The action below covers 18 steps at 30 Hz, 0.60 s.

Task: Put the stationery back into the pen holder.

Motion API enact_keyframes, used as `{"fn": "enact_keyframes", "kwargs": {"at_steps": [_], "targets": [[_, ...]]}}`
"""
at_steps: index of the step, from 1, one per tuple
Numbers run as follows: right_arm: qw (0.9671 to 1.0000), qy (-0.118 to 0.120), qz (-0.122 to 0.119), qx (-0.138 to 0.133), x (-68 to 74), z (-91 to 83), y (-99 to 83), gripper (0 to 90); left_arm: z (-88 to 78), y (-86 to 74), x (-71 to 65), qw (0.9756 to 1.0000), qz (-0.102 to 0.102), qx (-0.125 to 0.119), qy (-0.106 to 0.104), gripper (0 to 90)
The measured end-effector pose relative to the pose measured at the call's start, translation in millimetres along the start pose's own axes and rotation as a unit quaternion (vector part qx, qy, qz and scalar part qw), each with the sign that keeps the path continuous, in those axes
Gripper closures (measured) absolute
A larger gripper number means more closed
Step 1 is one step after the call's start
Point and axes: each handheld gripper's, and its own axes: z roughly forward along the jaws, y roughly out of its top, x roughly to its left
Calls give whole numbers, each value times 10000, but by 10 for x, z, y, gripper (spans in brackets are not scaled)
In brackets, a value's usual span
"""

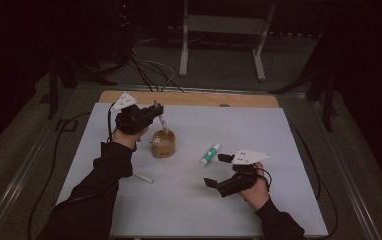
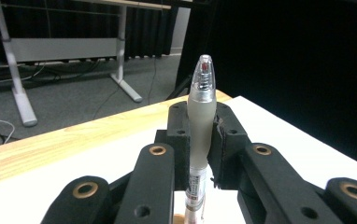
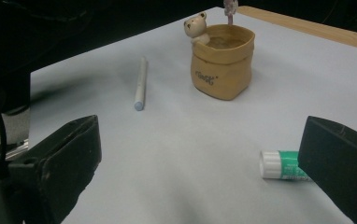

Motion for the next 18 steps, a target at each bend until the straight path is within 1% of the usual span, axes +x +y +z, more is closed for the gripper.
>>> {"fn": "enact_keyframes", "kwargs": {"at_steps": [6,12,18], "targets": [[10000,17,7,-3,-1,-1,2,0,63,-76,26,9999,-38,107,55,803],[10000,18,45,3,-8,-1,-3,0,107,-138,41,9997,-83,213,40,802],[10000,48,43,-5,-4,3,-2,0,152,-196,63,9992,-135,372,79,802]]}}
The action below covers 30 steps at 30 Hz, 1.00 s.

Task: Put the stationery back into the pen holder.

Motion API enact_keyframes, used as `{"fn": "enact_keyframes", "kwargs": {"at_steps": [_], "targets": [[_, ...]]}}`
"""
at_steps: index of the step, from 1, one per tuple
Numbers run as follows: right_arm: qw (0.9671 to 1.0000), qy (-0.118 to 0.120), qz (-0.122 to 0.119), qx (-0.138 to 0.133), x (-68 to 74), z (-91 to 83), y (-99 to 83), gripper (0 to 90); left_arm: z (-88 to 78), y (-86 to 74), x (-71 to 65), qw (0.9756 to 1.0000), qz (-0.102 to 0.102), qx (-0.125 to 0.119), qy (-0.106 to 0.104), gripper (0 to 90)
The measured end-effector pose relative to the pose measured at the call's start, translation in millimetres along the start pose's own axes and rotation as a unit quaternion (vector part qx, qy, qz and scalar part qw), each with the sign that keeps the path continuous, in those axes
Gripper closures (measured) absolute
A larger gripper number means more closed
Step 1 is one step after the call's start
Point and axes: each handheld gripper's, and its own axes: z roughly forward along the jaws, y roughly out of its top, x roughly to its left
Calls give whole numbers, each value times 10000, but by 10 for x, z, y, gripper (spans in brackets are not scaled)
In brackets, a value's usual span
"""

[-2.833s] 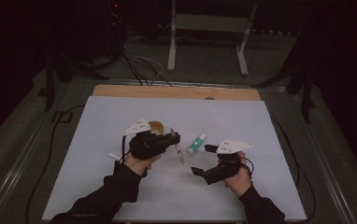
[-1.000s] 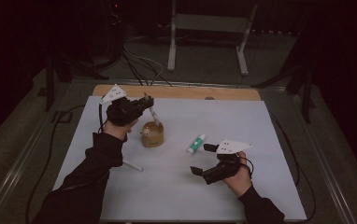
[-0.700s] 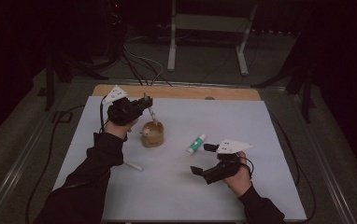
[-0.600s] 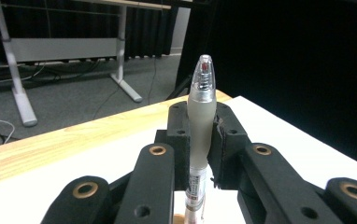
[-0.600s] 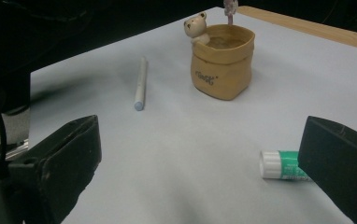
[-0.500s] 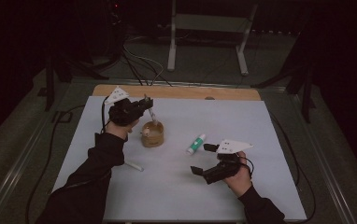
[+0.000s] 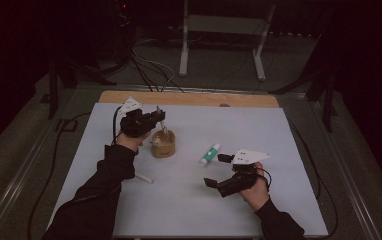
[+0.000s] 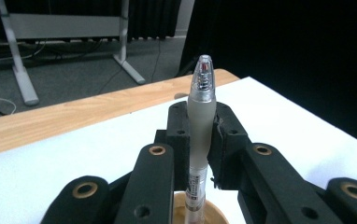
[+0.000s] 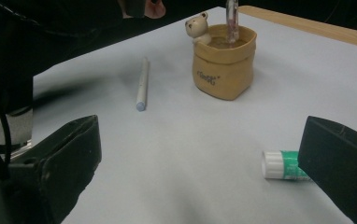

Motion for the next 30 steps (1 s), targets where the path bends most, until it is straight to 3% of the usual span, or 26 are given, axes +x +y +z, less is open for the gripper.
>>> {"fn": "enact_keyframes", "kwargs": {"at_steps": [13,18,23,26,28,30], "targets": [[10000,-7,11,13,-9,2,-5,0,143,-101,45,9977,-193,643,40,801],[10000,17,24,-3,-9,-2,-4,0,154,-79,34,9973,-205,700,36,798],[10000,21,24,-5,-13,-5,-4,0,86,36,-32,9976,-59,607,328,369],[10000,26,19,-14,-12,-8,-2,0,61,98,-97,9974,-14,611,375,205],[10000,32,8,-20,-7,-8,1,0,47,132,-136,9973,-5,611,409,149],[10000,36,1,-22,-4,-9,2,0,32,159,-154,9978,-4,600,289,66]]}}
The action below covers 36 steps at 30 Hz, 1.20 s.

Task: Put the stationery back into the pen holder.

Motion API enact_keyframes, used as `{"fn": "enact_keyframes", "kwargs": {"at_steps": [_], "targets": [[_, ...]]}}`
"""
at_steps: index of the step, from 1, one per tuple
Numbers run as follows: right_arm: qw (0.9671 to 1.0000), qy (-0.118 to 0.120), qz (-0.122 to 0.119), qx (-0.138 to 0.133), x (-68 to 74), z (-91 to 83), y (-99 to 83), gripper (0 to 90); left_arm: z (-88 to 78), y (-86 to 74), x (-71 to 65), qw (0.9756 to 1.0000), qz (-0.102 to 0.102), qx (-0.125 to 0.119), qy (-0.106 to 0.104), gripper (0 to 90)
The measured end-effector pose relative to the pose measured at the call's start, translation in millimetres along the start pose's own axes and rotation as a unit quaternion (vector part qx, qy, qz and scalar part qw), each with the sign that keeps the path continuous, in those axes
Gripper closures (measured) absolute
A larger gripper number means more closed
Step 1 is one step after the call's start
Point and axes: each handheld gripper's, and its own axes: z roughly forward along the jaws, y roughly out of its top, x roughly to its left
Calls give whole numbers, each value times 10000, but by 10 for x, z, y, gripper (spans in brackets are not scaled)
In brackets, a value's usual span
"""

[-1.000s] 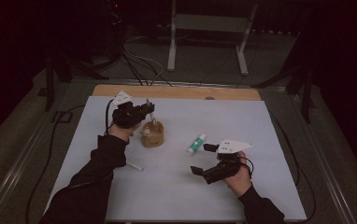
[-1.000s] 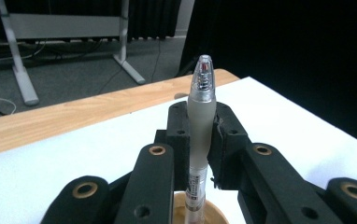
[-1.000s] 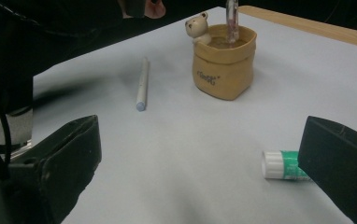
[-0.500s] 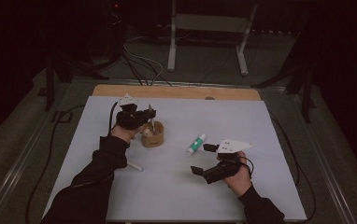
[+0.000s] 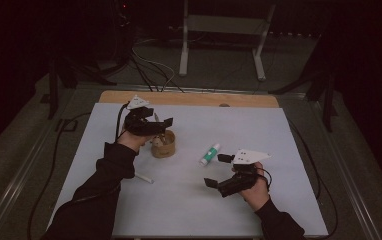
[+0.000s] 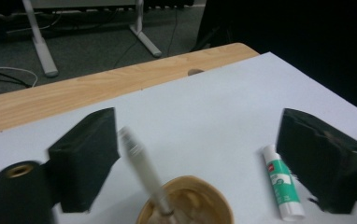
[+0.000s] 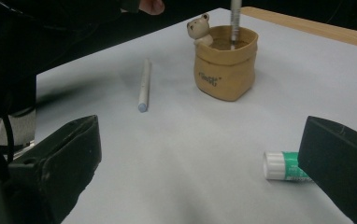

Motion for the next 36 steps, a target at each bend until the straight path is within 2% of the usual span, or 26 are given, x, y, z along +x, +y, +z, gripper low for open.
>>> {"fn": "enact_keyframes", "kwargs": {"at_steps": [1,2,5,13,17,21,23,24,36], "targets": [[10000,3,5,1,0,-1,0,0,-9,10,-11,10000,-3,-8,-66,38],[10000,-4,5,-3,0,-2,0,0,-18,19,-28,10000,37,-9,-43,22],[10000,-1,18,-19,-1,-9,4,0,-51,38,-96,9998,171,-113,-66,15],[10000,8,-6,-51,6,-21,11,0,-97,72,-320,9981,272,-315,-446,11],[10000,-6,6,-87,1,-43,19,0,-84,58,-448,9972,324,-343,-576,11],[9999,-30,11,-140,-7,-62,27,0,-45,12,-563,9963,491,-347,-613,12],[9998,-32,28,-171,-20,-78,36,0,-21,-12,-605,9959,494,-358,-668,12],[9998,-52,32,-207,-27,-98,48,0,7,-37,-636,9953,411,-361,-800,12],[9994,-121,16,-337,-56,-184,86,0,156,-192,-810,9942,439,-323,-929,12]]}}
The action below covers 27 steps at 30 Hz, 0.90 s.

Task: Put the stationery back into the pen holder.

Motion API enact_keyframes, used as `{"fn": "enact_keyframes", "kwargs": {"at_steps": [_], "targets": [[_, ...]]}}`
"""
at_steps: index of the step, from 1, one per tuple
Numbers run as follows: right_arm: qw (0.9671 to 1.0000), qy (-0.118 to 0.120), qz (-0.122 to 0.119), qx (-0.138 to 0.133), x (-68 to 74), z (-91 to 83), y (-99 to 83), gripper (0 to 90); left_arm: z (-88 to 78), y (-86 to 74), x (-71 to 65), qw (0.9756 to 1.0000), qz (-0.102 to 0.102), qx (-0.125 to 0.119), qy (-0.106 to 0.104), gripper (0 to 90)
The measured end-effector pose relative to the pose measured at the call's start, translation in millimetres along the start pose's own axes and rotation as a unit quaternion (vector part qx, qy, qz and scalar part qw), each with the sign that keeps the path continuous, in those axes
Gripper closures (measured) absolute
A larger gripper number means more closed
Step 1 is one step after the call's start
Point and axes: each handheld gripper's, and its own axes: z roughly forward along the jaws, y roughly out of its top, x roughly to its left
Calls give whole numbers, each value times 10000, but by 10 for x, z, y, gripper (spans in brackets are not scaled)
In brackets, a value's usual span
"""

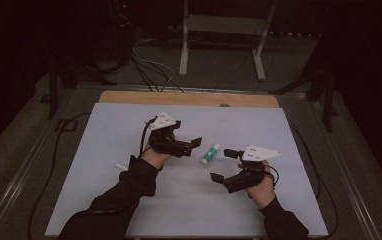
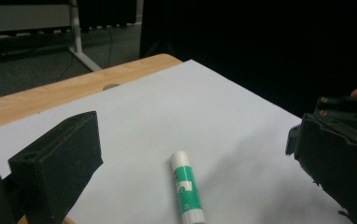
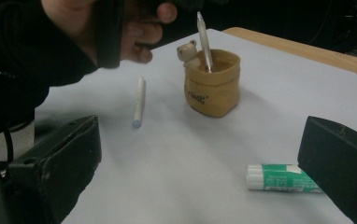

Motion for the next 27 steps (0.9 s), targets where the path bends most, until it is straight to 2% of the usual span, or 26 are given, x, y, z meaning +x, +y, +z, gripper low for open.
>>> {"fn": "enact_keyframes", "kwargs": {"at_steps": [15,27], "targets": [[9997,-101,19,-240,-41,-144,78,0,271,-318,-104,9996,-105,274,55,12],[9995,-144,10,-287,-55,-182,99,0,485,-513,-188,9986,-145,511,74,12]]}}
